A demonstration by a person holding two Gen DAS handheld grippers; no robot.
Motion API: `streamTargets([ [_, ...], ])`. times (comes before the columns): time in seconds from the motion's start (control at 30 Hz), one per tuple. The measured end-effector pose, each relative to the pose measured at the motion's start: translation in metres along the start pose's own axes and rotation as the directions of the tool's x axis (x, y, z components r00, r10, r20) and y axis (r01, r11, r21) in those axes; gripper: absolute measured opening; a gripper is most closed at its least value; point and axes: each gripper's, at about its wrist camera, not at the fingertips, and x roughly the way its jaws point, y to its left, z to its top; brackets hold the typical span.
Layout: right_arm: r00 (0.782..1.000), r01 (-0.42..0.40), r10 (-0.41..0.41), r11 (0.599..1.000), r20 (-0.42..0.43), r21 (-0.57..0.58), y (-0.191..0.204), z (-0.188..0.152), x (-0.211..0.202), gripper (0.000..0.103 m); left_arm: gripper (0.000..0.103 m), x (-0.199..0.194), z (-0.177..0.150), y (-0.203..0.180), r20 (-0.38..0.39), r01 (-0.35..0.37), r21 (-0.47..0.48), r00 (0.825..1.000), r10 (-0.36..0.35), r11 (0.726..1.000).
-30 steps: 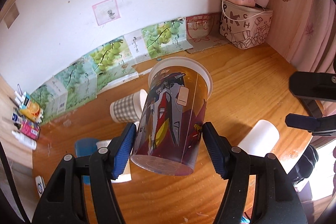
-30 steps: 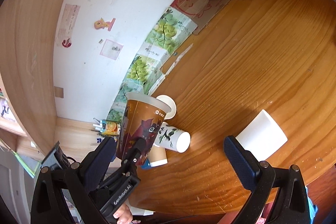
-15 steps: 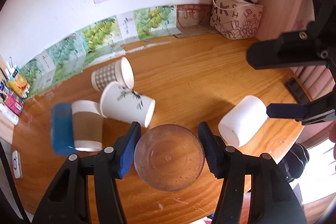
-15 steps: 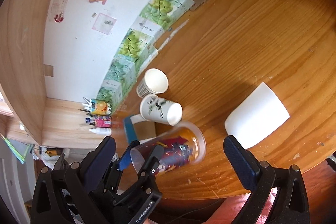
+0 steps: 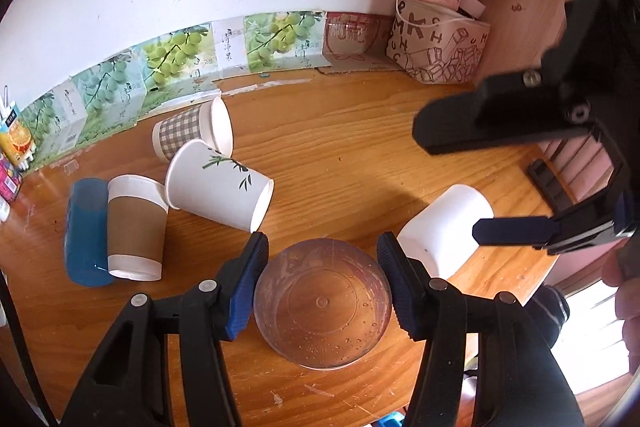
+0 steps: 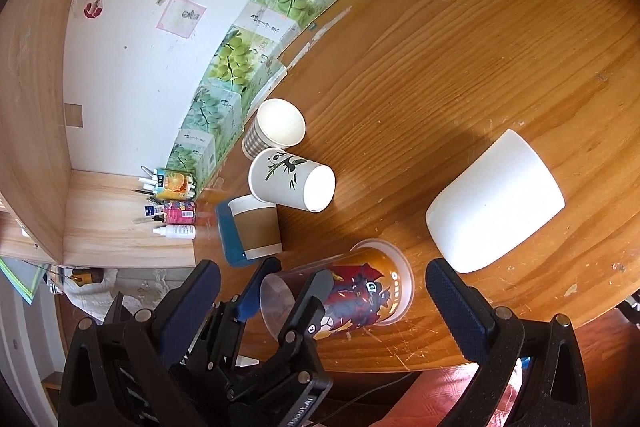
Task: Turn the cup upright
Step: 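Bring the cup to the right tool while the left tool holds it, then grasp the cup with the right tool while the left tool opens and releases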
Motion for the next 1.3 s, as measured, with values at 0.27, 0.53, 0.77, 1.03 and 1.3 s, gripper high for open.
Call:
streamTargets([
  [0.27,1.0,-0.004,0.004,1.0,-0.008,0.015,0.002,0.003,-0.001,0.103,0.061,-0.016,0.006,0.021,0.045,0.105,-0.102,0.994,-0.101,0.989],
  [0.53,0.998,-0.025,0.03,0.995,-0.053,0.097,-0.006,0.001,-0.001,0.103,0.067,-0.041,0.007,0.034,0.086,0.114,-0.156,0.991,-0.102,0.981],
  [0.77,0.992,-0.073,0.088,0.985,-0.088,0.156,-0.01,-0.004,0.0,0.103,0.067,-0.059,0.003,0.05,0.122,0.07,-0.199,0.991,-0.047,0.977],
  [1.03,0.976,-0.123,0.169,0.949,-0.139,0.291,-0.031,-0.016,0.014,0.103,0.073,-0.082,-0.018,0.08,0.114,0.021,-0.302,0.993,0.014,0.953],
  [1.3,0.902,-0.202,0.397,0.732,-0.166,0.651,-0.07,-0.041,0.049,0.103,0.076,-0.096,-0.031,0.1,0.076,-0.012,-0.356,0.996,0.042,0.935],
])
